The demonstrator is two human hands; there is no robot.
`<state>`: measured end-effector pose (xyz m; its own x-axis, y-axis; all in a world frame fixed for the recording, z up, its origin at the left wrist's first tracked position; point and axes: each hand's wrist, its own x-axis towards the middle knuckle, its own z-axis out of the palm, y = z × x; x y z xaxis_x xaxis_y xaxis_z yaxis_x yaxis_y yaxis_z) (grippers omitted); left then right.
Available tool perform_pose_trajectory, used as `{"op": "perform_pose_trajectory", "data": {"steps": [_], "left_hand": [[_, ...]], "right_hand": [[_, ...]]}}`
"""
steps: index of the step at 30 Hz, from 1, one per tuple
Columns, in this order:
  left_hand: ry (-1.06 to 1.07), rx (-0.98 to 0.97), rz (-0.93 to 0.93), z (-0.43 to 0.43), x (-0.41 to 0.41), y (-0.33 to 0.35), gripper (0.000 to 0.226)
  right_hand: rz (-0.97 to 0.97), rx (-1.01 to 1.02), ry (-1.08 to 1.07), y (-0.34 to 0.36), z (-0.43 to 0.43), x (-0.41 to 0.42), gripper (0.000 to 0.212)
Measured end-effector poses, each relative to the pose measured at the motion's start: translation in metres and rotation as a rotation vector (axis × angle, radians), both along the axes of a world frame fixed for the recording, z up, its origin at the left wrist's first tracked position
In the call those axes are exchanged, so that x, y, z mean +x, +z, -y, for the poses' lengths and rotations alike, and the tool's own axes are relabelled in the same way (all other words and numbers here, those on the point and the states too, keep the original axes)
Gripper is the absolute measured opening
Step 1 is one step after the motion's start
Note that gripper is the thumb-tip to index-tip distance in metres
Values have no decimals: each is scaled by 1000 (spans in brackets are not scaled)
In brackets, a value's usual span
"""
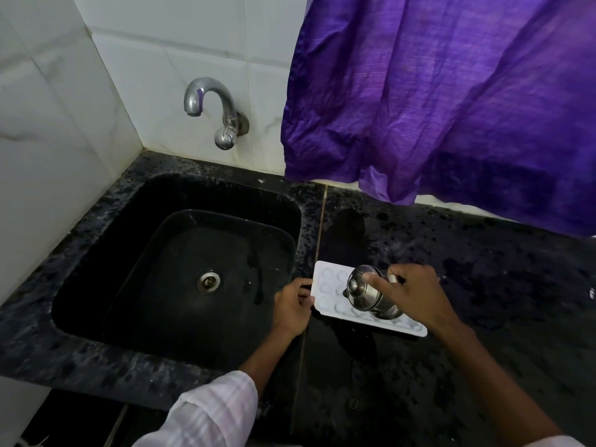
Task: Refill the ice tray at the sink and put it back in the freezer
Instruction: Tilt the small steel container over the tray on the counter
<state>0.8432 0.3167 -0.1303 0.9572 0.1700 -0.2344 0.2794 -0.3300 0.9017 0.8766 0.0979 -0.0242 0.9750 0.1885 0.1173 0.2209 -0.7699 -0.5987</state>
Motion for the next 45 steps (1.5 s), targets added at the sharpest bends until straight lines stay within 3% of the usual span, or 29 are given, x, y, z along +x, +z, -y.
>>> {"op": "perform_pose_trajectory", "data": {"steps": [45], "left_hand": [[21, 8, -6, 2, -2, -5, 32]], "right_hand": [[66, -33, -72, -2, 20, 18, 63]]}}
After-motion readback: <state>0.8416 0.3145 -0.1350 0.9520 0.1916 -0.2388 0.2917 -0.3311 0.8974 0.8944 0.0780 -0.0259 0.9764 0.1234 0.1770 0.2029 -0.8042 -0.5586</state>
